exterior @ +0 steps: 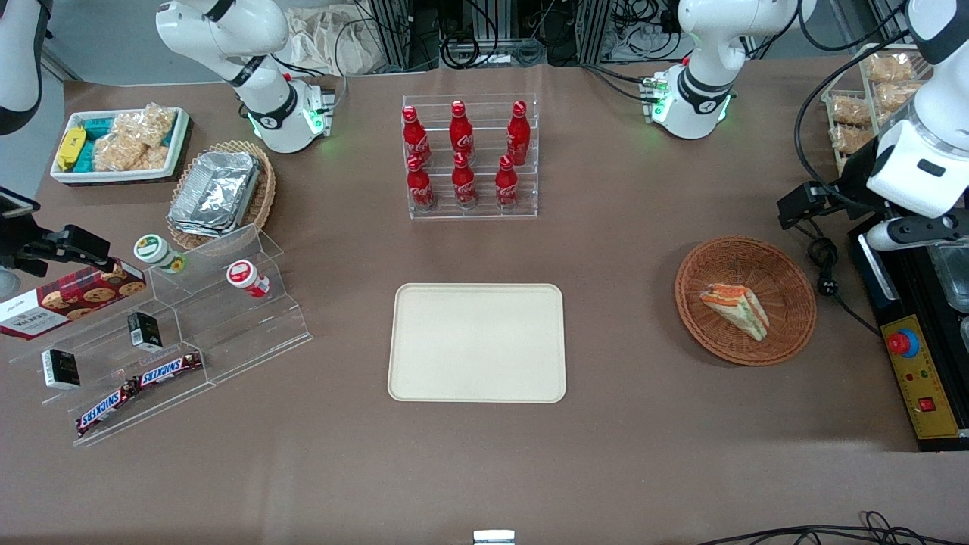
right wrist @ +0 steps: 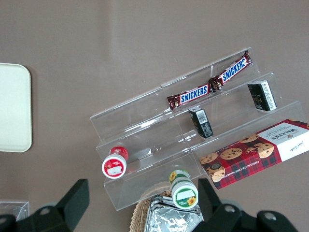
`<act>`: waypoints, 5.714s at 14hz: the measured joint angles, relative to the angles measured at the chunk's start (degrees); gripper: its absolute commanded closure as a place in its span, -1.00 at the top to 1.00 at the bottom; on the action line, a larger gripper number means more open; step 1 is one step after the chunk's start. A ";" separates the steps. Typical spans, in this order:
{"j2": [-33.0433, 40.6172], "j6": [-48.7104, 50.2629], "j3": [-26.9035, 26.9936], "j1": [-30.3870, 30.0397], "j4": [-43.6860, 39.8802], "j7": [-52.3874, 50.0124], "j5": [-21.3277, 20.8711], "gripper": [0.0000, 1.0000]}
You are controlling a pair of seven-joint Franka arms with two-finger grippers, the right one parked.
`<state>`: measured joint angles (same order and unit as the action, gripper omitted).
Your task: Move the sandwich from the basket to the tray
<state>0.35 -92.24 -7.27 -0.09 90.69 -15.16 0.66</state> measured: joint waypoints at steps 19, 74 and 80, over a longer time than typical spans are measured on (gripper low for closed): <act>-12.60 -28.49 1.45 -5.21 23.45 -28.66 -0.01 0.99; -15.03 -21.43 -3.85 16.52 2.42 -30.71 -4.62 0.98; -2.76 0.90 -3.40 1.10 2.16 -5.06 2.50 0.98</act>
<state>-2.41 -91.34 -10.67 1.01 92.84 -20.23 3.16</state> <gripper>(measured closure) 0.009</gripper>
